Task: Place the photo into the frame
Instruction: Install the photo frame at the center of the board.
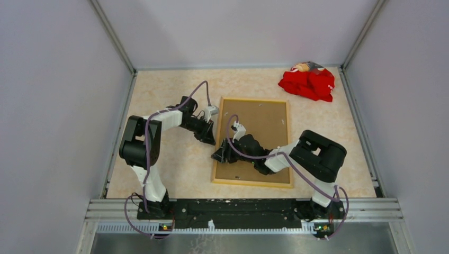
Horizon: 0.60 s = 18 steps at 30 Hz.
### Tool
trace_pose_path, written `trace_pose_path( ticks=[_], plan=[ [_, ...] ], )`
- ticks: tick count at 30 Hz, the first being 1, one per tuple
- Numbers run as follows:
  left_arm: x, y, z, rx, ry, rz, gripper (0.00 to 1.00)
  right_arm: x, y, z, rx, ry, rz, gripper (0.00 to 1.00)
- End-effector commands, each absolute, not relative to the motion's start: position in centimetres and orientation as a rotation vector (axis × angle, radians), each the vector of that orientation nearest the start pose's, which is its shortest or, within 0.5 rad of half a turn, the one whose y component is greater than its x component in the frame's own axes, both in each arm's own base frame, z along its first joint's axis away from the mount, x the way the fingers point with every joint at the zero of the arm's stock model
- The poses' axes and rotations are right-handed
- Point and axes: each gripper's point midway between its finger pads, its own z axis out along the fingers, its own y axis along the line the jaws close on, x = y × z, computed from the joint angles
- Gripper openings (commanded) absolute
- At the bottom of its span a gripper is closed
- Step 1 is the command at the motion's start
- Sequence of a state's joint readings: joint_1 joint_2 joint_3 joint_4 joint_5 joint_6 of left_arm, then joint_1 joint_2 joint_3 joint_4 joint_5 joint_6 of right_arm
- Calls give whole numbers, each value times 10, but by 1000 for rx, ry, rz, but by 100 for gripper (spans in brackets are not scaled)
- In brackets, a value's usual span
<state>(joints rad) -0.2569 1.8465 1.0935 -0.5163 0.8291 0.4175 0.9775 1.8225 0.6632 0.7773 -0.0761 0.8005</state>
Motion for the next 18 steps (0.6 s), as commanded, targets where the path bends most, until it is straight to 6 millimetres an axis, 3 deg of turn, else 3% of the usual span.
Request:
trace_pose_path(
  ticks=[1, 14, 16, 18],
  plan=[
    [299, -202, 47, 1035, 2326, -1089, 28, 225, 407, 47, -254, 2152, 1171, 55],
    [300, -201, 47, 1038, 2324, -1082, 28, 226, 410, 46, -257, 2147, 1178, 54],
    [300, -201, 48, 1040, 2321, -1081, 28, 225, 411, 53, -261, 2133, 1196, 54],
    [302, -201, 51, 1035, 2322, -1077, 28, 225, 413, 72, -267, 2099, 1236, 55]
  ],
)
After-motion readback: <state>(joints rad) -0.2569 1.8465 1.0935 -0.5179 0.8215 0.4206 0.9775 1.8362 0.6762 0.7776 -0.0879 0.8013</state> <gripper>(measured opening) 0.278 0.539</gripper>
